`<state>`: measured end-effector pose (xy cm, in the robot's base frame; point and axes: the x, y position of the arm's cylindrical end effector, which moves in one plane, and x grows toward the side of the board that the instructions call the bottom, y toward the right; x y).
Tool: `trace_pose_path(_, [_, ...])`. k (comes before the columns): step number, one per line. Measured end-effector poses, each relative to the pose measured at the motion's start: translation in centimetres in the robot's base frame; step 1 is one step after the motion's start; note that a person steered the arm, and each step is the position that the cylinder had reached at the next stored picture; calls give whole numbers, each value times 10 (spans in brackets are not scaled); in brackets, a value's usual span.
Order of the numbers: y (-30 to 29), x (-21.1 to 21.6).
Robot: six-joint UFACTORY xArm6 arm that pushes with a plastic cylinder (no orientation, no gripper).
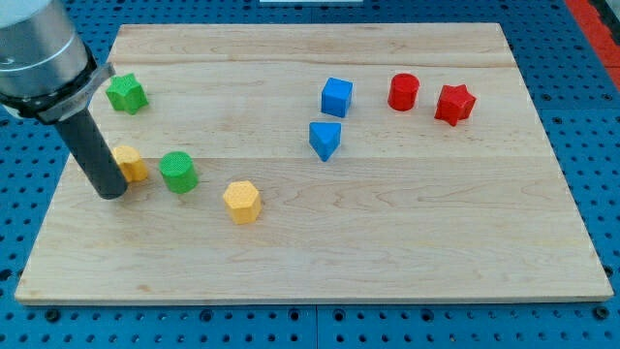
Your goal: Push the yellow hexagon towards the bottom center
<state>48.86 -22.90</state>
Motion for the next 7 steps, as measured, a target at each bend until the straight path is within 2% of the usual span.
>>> trace_pose_path(2, [-2,-38])
trace_pose_path(4, [31,-71])
trace_pose_path(5, [-17,-54])
trace_pose_path(6, [-61,-7])
trace_pose_path(7, [-76,18])
